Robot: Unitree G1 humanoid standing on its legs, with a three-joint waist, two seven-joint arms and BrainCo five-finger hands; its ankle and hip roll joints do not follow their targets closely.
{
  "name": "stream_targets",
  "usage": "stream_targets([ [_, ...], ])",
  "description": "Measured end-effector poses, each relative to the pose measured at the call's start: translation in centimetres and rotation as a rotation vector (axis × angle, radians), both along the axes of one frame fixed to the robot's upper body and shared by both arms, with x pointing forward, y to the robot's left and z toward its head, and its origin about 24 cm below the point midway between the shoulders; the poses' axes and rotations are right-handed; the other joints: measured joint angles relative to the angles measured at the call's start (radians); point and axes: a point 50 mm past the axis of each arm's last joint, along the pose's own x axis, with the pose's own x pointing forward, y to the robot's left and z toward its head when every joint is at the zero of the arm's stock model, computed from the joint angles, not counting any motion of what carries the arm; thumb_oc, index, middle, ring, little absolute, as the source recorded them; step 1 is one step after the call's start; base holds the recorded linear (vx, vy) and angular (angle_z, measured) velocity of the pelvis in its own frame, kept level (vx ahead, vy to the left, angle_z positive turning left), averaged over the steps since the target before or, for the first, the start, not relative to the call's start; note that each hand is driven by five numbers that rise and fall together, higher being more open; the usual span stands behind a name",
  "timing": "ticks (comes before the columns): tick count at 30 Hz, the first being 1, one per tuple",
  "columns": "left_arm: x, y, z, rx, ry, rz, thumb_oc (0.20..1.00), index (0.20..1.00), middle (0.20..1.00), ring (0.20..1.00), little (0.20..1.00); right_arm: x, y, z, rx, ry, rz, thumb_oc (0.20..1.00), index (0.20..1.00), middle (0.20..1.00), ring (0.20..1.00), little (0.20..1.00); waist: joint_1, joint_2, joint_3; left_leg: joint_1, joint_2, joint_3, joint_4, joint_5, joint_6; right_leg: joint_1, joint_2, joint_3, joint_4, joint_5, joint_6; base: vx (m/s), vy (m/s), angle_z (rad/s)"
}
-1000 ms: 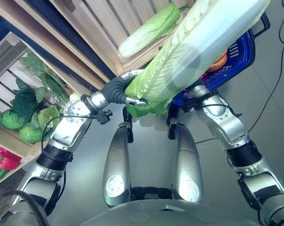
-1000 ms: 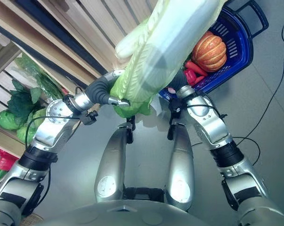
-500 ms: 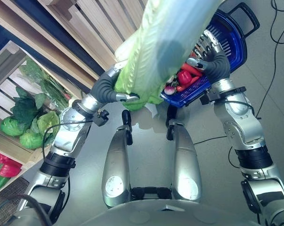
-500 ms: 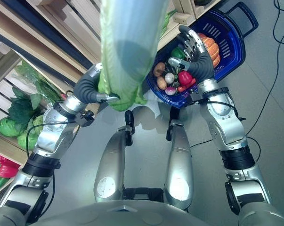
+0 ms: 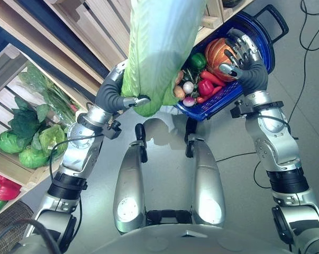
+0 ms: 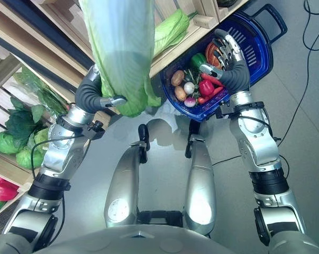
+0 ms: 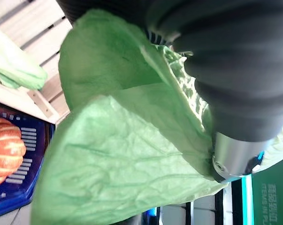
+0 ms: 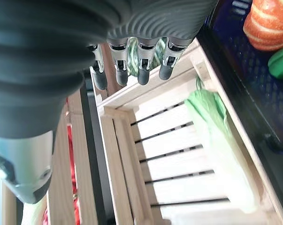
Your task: Pick up fruits and vegetables into the basket
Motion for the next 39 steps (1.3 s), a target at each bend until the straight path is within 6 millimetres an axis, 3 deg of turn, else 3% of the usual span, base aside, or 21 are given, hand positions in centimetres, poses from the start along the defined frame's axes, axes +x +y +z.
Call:
stream_targets([
  [9,0.7,1.1,-0.4,0.131,-0.026,0.183,0.200,0.200,0.200,0.200,0.200,-0.2,1.4,-0.2,-0.009,0.037,0.201,1.000,1.000,1.000,1.000,1.000,0.000,0.000,0.000,0.000,0.005,0.000,0.022,-0.009,0.003,0.007,0.002,0.000,0.004,-0.002,0.007,0.00,0.000,0.00],
  [15,1.4,1.6,-1.0,0.223,-0.043,0.282,0.200,0.200,0.200,0.200,0.200,-0.3,3.5,-0.3,-0.048,0.066,0.328,1.000,1.000,1.000,1.000,1.000,0.001,0.000,0.000,0.000,0.005,0.000,0.022,-0.009,0.003,0.007,0.002,0.000,0.004,-0.002,0.006,0.00,0.000,0.00],
  [31,2.1,-0.2,0.2,0.343,-0.160,0.294,0.200,0.200,0.200,0.200,0.200,-0.2,6.9,0.0,-0.037,0.085,0.439,1.000,1.000,1.000,1.000,1.000,0.011,0.000,0.000,-0.001,0.004,0.000,0.010,-0.008,0.000,0.006,0.002,-0.002,-0.004,0.001,0.002,0.00,0.000,0.00],
  [39,2.6,-0.9,0.3,0.368,-0.229,0.379,0.200,0.200,0.200,0.200,0.200,0.0,7.6,-0.5,0.091,0.149,0.434,1.000,1.000,1.000,1.000,1.000,0.010,0.000,0.000,-0.001,0.004,0.000,0.007,-0.008,0.000,0.006,0.002,-0.003,-0.008,0.001,0.002,0.00,0.000,0.00],
])
